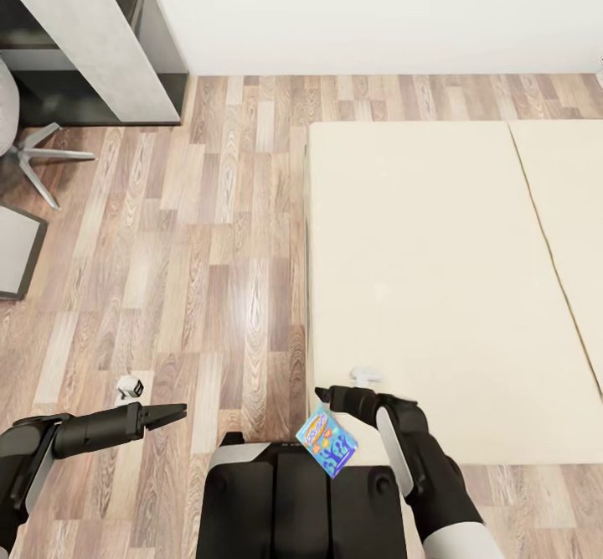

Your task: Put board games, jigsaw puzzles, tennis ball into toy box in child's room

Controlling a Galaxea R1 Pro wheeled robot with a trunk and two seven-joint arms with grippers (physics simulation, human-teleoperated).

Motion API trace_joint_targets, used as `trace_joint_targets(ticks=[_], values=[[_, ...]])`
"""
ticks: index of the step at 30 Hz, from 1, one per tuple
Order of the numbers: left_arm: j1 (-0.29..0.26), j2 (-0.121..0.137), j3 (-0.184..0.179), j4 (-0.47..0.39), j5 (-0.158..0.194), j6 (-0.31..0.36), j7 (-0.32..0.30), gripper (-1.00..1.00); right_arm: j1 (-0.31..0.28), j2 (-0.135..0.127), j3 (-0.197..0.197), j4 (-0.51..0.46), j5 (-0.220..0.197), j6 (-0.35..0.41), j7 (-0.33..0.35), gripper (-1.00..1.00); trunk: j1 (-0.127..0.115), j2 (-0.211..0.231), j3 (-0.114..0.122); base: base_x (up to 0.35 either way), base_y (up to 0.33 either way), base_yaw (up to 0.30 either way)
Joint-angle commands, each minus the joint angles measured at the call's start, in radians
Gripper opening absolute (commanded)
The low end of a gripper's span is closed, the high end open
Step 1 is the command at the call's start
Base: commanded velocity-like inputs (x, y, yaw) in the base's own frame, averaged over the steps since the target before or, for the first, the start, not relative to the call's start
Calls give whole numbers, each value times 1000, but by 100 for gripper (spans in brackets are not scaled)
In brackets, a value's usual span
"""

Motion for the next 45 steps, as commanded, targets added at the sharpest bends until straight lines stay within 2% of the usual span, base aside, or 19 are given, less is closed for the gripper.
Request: trace_joint_targets(ticks=[1,8,11,14,15,18,19,23,26,31,45], values=[[0,0,0,0,-1,11,-4,100,-2,0,0,-12,-7,7,-1,100,1,-1,1,0,0,0],[0,1,1,0,-1,11,-4,100,5,-1,0,-111,-12,11,20,100,1,-1,12,0,0,0],[0,1,2,0,-1,11,-4,100,50,-2,-1,-184,-17,12,77,100,1,-1,16,0,0,0],[1,1,2,0,-1,11,-4,100,116,-3,-2,-273,-19,12,174,100,1,-1,21,0,0,0],[1,1,2,0,-1,11,-4,100,150,-4,-3,-316,-19,12,232,100,1,-1,22,0,0,0],[1,1,2,0,-1,11,-4,100,194,-12,-11,-360,-20,12,321,100,1,-1,26,0,0,0],[1,1,2,0,-1,11,-4,100,217,-24,-22,-377,-20,11,380,100,1,-1,28,0,0,0],[1,1,2,1,-1,11,-4,100,249,-61,-72,-400,-21,9,537,100,1,-1,31,0,0,0],[1,1,2,0,-1,11,-4,100,256,-72,-110,-404,-21,8,614,100,1,-1,32,0,0,0],[1,1,2,1,0,11,-4,100,260,-78,-137,-405,-20,0,663,100,1,-1,32,0,0,0],[1,1,2,1,-1,11,-4,100,261,-78,-149,-398,-21,-2,672,100,1,-1,32,0,0,0]])
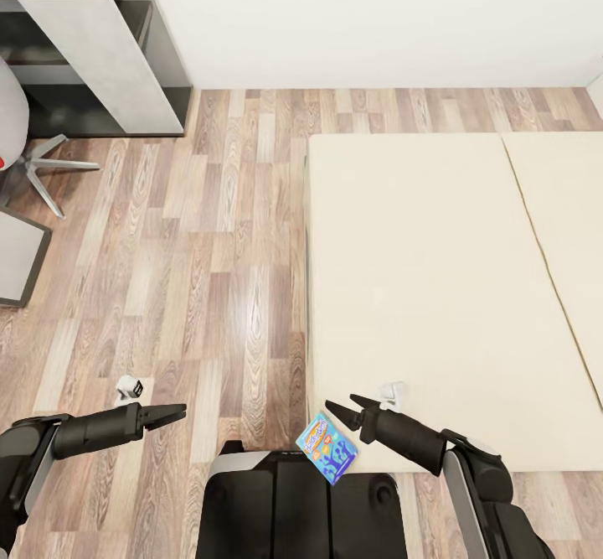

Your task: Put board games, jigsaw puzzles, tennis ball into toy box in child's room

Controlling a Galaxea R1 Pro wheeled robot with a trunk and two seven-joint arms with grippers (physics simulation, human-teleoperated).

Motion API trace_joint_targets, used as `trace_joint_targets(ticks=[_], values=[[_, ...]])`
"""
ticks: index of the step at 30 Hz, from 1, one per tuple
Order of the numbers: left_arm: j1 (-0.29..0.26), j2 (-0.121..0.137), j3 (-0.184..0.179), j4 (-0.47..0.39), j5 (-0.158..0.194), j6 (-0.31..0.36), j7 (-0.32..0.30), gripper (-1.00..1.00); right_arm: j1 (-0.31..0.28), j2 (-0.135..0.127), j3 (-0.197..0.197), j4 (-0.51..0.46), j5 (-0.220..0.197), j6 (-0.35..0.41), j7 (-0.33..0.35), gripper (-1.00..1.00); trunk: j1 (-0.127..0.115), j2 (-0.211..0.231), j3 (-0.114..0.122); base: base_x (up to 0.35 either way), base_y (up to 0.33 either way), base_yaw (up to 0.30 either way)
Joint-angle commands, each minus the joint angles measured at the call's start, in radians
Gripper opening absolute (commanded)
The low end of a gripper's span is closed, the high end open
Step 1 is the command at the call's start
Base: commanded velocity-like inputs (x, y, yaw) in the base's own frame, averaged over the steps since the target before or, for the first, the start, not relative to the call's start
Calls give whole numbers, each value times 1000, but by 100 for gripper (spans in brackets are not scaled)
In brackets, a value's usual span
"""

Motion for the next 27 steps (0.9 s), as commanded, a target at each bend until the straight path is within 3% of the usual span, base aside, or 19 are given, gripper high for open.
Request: trace_joint_targets(ticks=[1,10,27], values=[[0,0,0,0,0,11,-4,100,0,1,-2,0,-3,5,3,100,1,-1,-1,0,0,0],[0,0,0,0,0,11,-4,100,0,1,-1,0,-2,2,3,100,1,-1,2,0,0,0],[0,0,0,-1,0,11,-4,100,0,1,2,0,0,-4,5,100,1,-1,28,0,0,0]])
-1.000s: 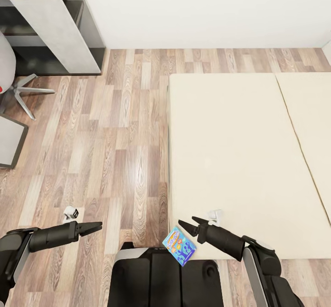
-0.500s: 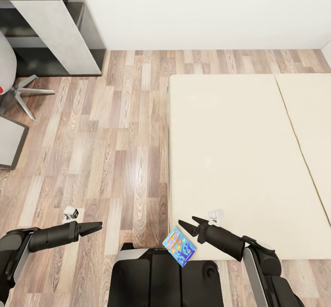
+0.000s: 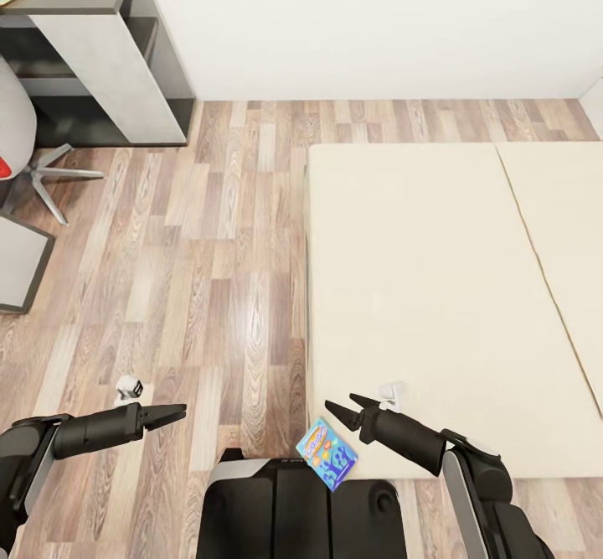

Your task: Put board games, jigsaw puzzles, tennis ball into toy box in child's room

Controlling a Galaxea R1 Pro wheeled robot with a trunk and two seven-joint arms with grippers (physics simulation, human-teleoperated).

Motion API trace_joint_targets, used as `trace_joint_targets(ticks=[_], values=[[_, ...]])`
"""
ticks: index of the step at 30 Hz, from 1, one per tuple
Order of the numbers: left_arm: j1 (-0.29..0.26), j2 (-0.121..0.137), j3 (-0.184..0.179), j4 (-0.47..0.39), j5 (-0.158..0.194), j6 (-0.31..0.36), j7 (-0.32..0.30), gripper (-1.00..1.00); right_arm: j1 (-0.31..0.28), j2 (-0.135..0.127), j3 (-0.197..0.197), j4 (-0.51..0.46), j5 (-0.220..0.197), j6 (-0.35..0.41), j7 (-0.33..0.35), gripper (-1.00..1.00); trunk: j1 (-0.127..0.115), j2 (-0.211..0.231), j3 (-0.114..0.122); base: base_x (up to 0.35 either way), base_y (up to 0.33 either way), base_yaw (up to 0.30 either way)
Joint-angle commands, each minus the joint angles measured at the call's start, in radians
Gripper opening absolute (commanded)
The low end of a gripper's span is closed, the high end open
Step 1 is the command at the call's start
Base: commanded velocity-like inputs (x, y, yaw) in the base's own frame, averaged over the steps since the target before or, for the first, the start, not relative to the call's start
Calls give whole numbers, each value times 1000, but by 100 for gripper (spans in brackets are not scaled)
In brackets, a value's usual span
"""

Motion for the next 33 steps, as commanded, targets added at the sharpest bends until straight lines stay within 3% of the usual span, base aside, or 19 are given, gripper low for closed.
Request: trace_joint_targets(ticks=[1,33], values=[[0,0,0,0,-1,11,-4,100,0,1,-2,0,-1,6,3,100,1,-1,1,0,0,0],[0,0,0,0,-2,11,-4,100,0,2,-2,0,5,5,4,100,1,-1,53,0,0,0]])
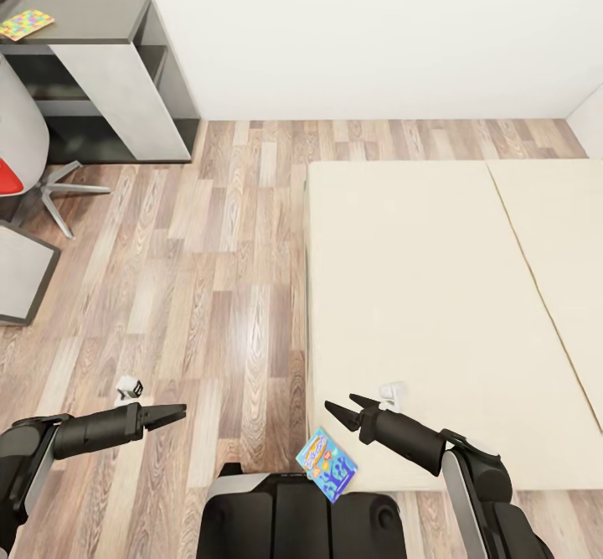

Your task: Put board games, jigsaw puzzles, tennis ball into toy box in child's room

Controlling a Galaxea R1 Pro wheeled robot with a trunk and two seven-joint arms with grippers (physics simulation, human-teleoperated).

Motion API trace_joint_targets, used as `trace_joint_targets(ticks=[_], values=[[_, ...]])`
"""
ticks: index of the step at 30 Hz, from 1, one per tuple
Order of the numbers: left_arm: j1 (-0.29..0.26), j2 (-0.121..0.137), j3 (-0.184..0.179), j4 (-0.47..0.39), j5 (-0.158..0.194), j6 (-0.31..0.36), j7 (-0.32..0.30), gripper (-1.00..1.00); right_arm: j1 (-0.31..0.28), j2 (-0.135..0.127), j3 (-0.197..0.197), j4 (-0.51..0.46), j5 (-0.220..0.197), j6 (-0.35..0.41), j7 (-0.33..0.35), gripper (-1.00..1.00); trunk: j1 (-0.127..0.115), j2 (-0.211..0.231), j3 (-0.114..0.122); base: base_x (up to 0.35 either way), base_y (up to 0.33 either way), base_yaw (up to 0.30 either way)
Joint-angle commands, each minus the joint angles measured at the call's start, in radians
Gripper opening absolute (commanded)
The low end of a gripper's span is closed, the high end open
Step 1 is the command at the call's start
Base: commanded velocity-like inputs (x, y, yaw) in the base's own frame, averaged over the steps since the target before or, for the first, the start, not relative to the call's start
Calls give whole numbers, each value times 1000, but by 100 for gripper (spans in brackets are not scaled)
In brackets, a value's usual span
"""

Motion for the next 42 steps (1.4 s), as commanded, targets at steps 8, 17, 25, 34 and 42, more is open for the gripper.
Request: trace_joint_targets(ticks=[8,17,25,34,42], values=[[0,0,0,0,-1,11,-4,100,0,1,-2,0,-2,6,3,100,1,-1,12,0,0,0],[0,1,3,0,-1,11,-4,100,0,1,-2,0,-2,6,2,100,1,-1,27,0,0,0],[0,1,12,0,-1,11,-4,100,0,1,-2,0,-2,6,2,100,1,-1,40,0,0,0],[0,0,19,0,-1,11,-4,100,0,3,-2,1,0,6,1,100,1,-1,55,0,0,0],[0,0,20,0,-1,11,-4,100,0,4,-2,2,0,6,1,100,1,-1,68,0,0,0]])
